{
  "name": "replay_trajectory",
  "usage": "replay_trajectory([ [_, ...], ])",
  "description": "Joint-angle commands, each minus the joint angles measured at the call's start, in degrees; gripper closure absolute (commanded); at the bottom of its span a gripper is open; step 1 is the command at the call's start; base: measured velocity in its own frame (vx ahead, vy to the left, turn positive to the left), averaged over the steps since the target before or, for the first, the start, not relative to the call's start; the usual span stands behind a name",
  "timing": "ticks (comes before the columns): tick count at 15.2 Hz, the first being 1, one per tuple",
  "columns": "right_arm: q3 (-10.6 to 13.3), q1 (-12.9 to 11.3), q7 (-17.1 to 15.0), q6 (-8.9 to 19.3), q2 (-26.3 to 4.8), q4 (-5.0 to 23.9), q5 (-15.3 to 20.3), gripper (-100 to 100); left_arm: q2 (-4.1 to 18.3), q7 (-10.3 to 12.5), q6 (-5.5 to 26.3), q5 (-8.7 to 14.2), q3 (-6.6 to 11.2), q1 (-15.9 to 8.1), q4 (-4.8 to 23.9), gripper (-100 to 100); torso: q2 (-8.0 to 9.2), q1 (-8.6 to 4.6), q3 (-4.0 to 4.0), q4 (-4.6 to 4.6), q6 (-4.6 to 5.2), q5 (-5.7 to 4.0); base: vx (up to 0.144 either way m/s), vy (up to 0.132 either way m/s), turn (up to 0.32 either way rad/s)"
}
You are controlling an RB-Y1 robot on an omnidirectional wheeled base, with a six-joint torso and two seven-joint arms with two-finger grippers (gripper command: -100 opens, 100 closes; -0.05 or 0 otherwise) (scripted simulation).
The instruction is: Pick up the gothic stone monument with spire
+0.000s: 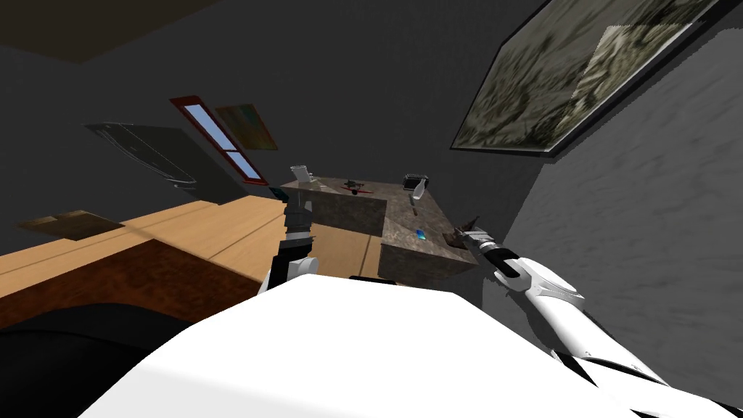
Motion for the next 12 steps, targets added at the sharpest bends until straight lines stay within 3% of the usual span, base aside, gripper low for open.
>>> replay_trajectory([
  [1,0.6,-2.9,0.2,-2.1,-0.4,2.9,0.2,-100,0.0,0.0,0.0,0.0,0.00,0.0,0.0,0,0.00,0.00,0.00,0.00,0.00,0.00,0.020,0.063,-0.202],
  [3,0.6,-3.1,0.2,-2.1,-0.4,4.5,0.2,-100,0.0,0.0,0.0,0.0,0.00,0.0,0.0,0,-0.01,0.03,-0.01,-0.01,-0.03,0.00,0.011,0.043,-0.038],
  [4,1.6,-5.7,0.4,-4.9,-1.2,6.8,0.5,-100,0.0,0.0,0.0,0.0,0.00,0.0,0.0,0,0.01,-0.02,0.00,-0.01,-0.04,-0.01,0.010,0.042,-0.156],
  [6,1.6,-7.0,0.4,-4.9,-1.2,9.2,0.5,-100,0.0,0.0,0.0,0.0,0.00,0.0,0.0,0,0.01,0.02,0.01,0.00,0.00,0.00,0.011,0.053,-0.134],
  [8,1.5,-6.6,0.5,-4.9,-1.1,8.5,0.5,-100,0.0,0.0,0.0,0.0,0.00,0.0,0.0,0,0.01,-0.04,0.01,0.00,-0.04,-0.01,0.006,0.021,0.005],
  [9,1.5,-6.7,0.5,-5.0,-1.2,8.7,0.5,100,0.0,0.0,0.0,0.0,0.00,0.0,0.0,0,0.03,-0.09,0.01,0.00,-0.03,-0.02,0.002,0.006,0.000],
  [12,1.5,-6.7,0.4,-5.0,-1.1,8.8,0.5,100,0.0,0.0,0.0,0.0,0.00,0.0,0.0,0,0.07,-0.18,0.04,0.02,-0.03,-0.01,0.000,0.003,0.001],
])
